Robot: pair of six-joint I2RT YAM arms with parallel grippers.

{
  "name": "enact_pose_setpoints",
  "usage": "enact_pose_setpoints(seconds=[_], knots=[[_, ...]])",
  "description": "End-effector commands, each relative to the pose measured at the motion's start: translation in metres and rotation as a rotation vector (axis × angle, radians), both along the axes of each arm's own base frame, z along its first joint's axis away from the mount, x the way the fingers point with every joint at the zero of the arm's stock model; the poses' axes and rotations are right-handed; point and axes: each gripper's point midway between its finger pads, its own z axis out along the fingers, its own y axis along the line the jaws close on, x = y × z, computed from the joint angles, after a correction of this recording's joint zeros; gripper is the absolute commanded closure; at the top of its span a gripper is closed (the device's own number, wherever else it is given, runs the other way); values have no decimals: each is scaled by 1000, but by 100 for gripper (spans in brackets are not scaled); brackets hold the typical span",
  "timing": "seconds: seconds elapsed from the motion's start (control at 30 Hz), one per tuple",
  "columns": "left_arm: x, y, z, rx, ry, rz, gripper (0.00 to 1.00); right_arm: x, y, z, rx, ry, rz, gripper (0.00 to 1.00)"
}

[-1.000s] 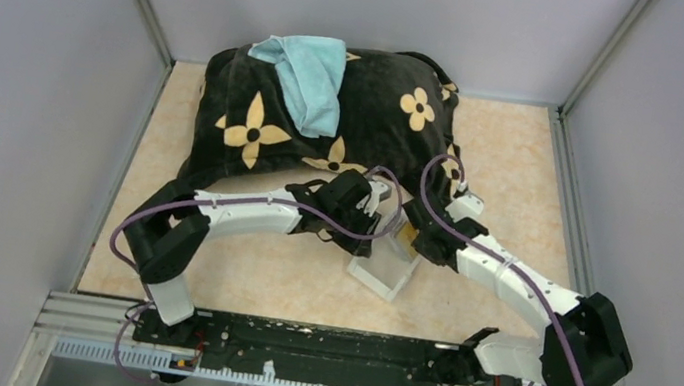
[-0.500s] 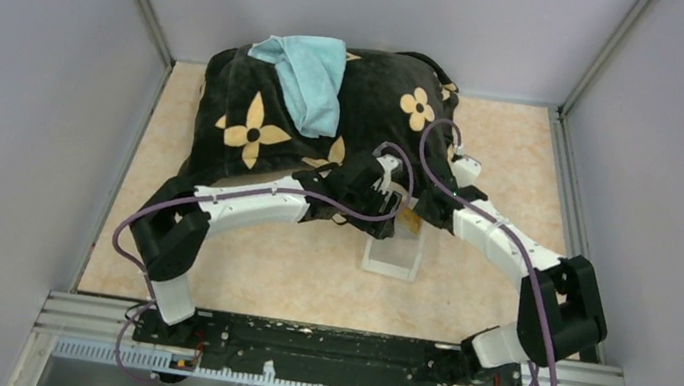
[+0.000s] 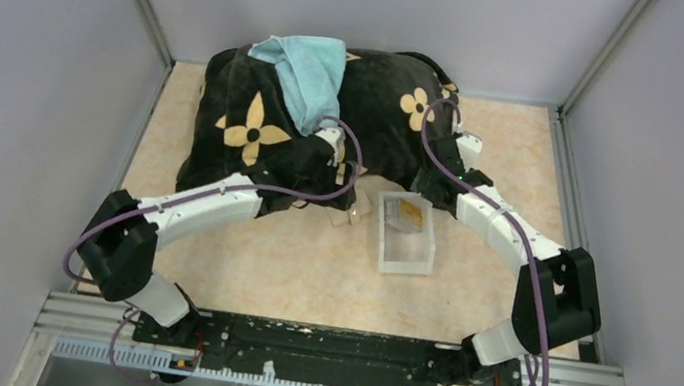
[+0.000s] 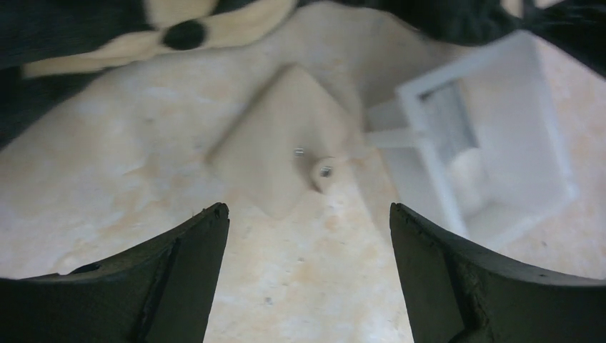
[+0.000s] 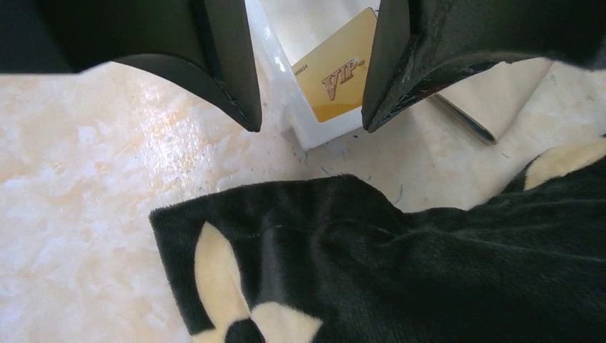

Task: Put the credit cards into the card holder
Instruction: Adjust the storage box at the center of the board, then move the card holder to the center of the board.

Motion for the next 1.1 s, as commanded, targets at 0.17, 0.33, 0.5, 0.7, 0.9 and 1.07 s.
enact_pose_setpoints(seconds=[0.17, 0.33, 0.5, 0.7, 0.9, 1.07], knots=[[41, 33, -39, 23, 36, 65, 11, 16, 4, 65, -7, -151, 65, 40], [49, 26, -56, 57, 79, 15, 13, 5, 18, 77, -27, -161, 118, 38], [48, 27, -79, 83, 134, -6, 14, -6, 32, 83, -24, -167, 158, 37], [53, 30, -97, 97, 155, -4, 14, -14, 39, 82, -22, -162, 184, 37], [55, 31, -115, 137, 208, -1, 18, -19, 36, 78, -31, -154, 187, 36], [38, 54, -140, 212, 297, 88, 25, -21, 36, 76, -32, -154, 191, 36]])
